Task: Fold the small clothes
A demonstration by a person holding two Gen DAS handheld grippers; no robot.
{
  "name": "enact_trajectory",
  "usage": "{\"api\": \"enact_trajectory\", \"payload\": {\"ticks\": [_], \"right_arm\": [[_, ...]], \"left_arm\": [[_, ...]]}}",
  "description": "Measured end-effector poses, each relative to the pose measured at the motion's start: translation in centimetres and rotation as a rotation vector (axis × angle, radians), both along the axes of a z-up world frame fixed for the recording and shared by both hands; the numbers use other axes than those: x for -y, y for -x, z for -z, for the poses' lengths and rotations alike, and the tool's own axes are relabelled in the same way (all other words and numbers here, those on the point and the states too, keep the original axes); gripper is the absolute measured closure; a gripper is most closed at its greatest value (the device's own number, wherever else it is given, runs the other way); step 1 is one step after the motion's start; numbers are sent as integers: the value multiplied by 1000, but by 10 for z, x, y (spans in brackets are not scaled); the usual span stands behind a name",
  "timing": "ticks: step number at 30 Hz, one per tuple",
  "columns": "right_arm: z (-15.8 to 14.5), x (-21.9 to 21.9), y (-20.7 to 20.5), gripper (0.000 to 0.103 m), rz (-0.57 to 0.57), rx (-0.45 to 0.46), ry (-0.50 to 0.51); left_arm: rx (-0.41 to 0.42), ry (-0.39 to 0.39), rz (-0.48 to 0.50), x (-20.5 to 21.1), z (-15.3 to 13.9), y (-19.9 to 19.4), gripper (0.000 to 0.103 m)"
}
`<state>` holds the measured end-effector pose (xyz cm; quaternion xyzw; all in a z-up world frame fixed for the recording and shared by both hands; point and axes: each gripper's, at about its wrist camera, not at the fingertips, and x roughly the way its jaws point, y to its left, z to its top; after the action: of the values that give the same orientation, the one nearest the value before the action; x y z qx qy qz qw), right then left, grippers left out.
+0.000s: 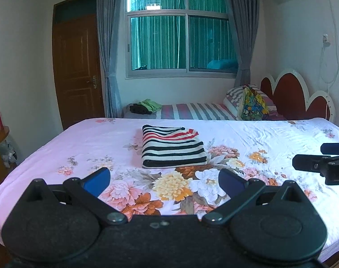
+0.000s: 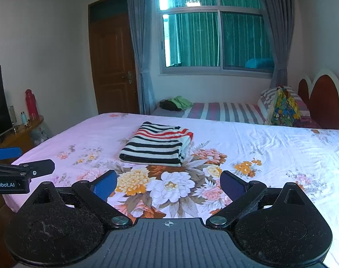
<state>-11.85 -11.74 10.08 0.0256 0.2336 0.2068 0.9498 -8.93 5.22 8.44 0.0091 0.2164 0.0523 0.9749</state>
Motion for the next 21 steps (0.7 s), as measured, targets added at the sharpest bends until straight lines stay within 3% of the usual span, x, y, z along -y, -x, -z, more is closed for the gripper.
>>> {"api": "enact_trajectory", "payload": {"ticks": [21], "right_arm": [[0,11,4,5,-1,2,3]], "left_arm": [[10,4,19,2,-3,1,1]]}}
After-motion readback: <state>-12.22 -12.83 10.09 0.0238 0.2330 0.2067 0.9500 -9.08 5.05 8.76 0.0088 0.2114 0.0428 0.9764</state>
